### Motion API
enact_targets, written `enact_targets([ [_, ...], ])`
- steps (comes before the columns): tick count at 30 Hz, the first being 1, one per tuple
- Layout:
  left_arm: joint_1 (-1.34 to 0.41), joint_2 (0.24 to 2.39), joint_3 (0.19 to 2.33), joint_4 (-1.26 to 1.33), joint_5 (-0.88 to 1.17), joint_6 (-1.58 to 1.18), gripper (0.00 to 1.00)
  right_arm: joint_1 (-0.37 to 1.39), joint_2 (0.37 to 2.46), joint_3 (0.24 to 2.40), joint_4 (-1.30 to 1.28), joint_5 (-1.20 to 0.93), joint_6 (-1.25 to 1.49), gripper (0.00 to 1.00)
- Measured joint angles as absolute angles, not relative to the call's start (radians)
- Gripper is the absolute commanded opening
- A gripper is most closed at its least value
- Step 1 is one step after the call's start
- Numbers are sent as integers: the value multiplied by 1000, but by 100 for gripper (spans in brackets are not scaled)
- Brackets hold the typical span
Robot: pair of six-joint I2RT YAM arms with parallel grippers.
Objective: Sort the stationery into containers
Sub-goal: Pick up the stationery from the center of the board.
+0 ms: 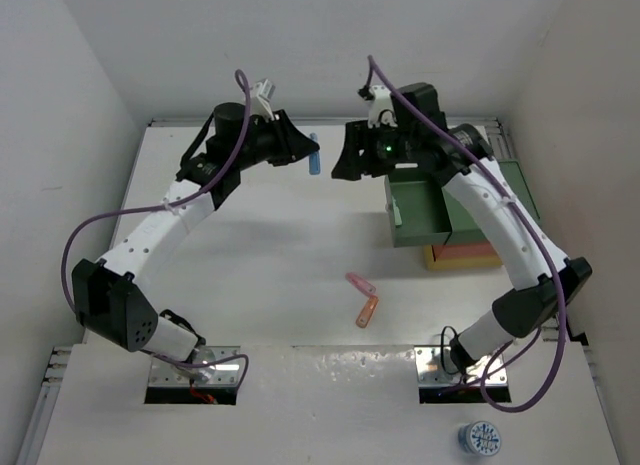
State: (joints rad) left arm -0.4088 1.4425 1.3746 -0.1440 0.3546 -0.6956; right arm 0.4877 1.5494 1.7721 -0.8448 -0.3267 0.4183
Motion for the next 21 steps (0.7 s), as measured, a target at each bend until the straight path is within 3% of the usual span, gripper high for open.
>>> enact_targets([
  [14, -440, 1443, 1350, -109, 448, -828, 6, 607, 1663, 1800, -805, -180, 461, 56],
  [17, -440, 1442, 1333, -92, 462, -848, 10, 607, 1688, 1813, -797, -150, 472, 41],
  [18, -440, 1442, 1326, -87, 466, -853, 17, 607, 1695, 1817, -794, -141, 472, 28],
  [21, -441, 1442, 1306, -66, 460, -865, 32, 611, 1703, 1822, -793, -143, 472, 10],
])
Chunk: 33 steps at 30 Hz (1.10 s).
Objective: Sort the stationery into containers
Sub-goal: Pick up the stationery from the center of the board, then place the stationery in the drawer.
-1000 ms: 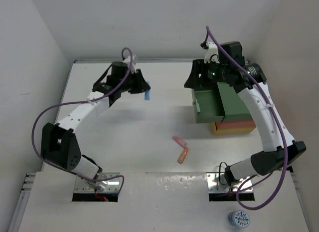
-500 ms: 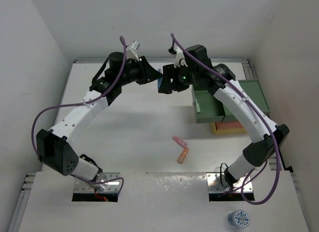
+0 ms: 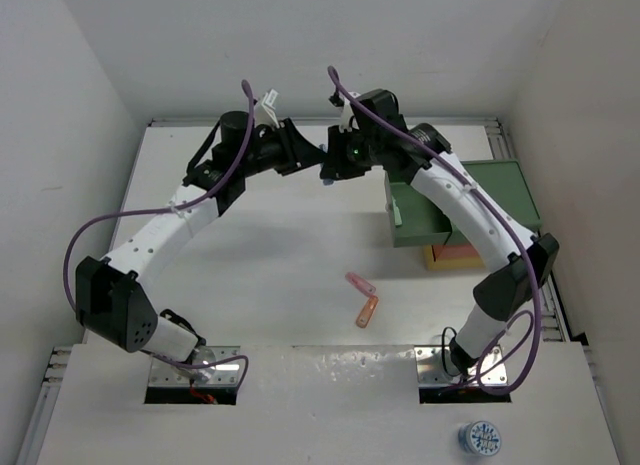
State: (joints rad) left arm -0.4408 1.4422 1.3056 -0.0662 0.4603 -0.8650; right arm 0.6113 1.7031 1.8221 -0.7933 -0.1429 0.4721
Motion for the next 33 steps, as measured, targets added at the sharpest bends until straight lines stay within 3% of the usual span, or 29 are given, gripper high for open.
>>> enact_targets([
  [1, -440, 1440, 1303, -67, 461, -866, 45, 614, 1703, 1822, -799, -131, 471, 2],
  [3, -437, 1436, 1302, -70, 454, -863, 59, 606, 1703, 1822, -798, -131, 460, 0],
  [7, -417, 1426, 1291, -87, 453, -819, 71, 564, 1650, 1772, -794, -128, 430, 0],
  [12, -373, 1422, 1258, -120, 472, -655, 74, 472, 1483, 1688, -831, -80, 355, 0],
  [18, -362, 1422, 1170, -126, 690, -318, 70, 391, 1303, 1596, -877, -26, 255, 0],
  [22, -404, 1425, 1126, -135, 811, -63, 69, 370, 1329, 1581, -939, 12, 206, 0],
  [25, -450, 1438, 1117, -163, 884, 136, 79, 343, 1396, 1580, -983, 31, 182, 0],
  [28, -497, 1459, 1117, -200, 932, 329, 82, 318, 1452, 1574, -1014, 43, 168, 0],
  [32, -541, 1509, 1117, -246, 960, 526, 81, 297, 1492, 1558, -1055, 49, 152, 15],
  [33, -550, 1521, 1117, -256, 961, 567, 81, 297, 1496, 1555, -1065, 49, 150, 28],
])
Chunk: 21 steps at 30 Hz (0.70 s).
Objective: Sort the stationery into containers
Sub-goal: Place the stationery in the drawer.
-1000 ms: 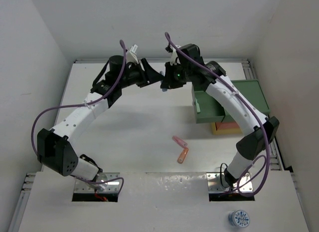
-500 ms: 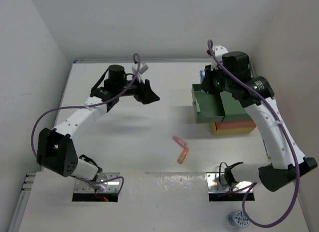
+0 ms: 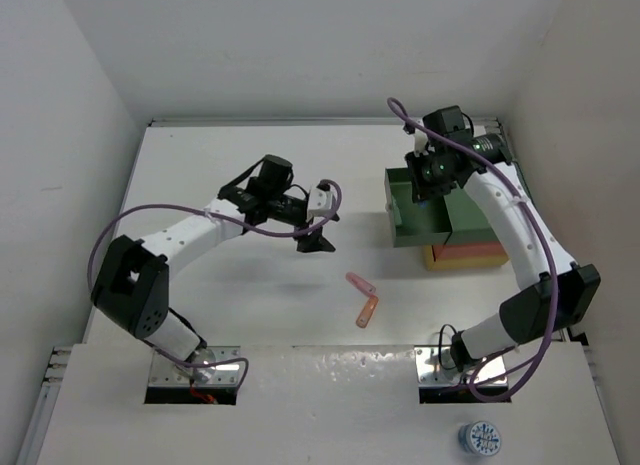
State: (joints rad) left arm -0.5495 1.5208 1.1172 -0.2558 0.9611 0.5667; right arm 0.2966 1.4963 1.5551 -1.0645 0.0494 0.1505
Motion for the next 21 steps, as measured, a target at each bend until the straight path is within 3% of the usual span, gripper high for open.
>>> enact_targets([
  [4, -583, 1575, 1117, -289, 962, 717, 79, 296, 1506, 1552, -1090, 49, 135, 42],
  [6, -605, 1610, 1117, -308, 960, 787, 78, 296, 1509, 1552, -1099, 49, 131, 45],
  [21, -747, 1872, 1206, -373, 936, 1073, 65, 296, 1536, 1749, -1165, -39, 151, 46],
])
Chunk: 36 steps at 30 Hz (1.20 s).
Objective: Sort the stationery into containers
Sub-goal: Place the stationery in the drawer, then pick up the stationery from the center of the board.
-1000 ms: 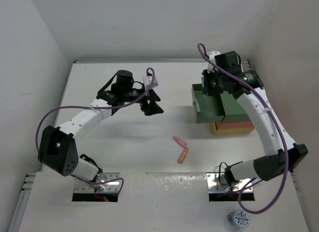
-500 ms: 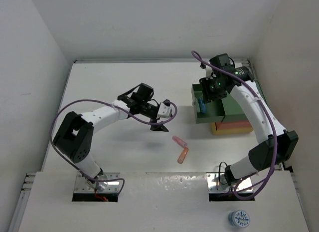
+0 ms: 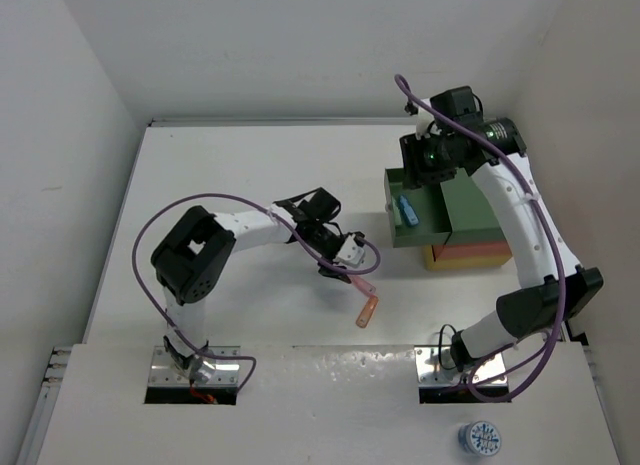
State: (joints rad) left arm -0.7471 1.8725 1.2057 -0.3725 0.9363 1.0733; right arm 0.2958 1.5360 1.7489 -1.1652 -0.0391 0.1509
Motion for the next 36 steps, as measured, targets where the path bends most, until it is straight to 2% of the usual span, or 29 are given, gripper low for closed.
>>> enact_targets([
  [9, -807, 1951, 1208, -373, 930, 1111, 65, 284, 1535, 1833, -1193, -91, 179, 46],
  [21, -813, 2016, 1215, -290, 893, 1064, 70, 282, 1535, 1869, -1219, -114, 195, 46],
  [32, -785, 2046, 1256, -368, 894, 1104, 57, 282, 1535, 1869, -1230, -116, 195, 46],
  [36, -784, 2047, 1259, -407, 898, 1124, 46, 282, 1538, 1869, -1229, -122, 195, 46],
])
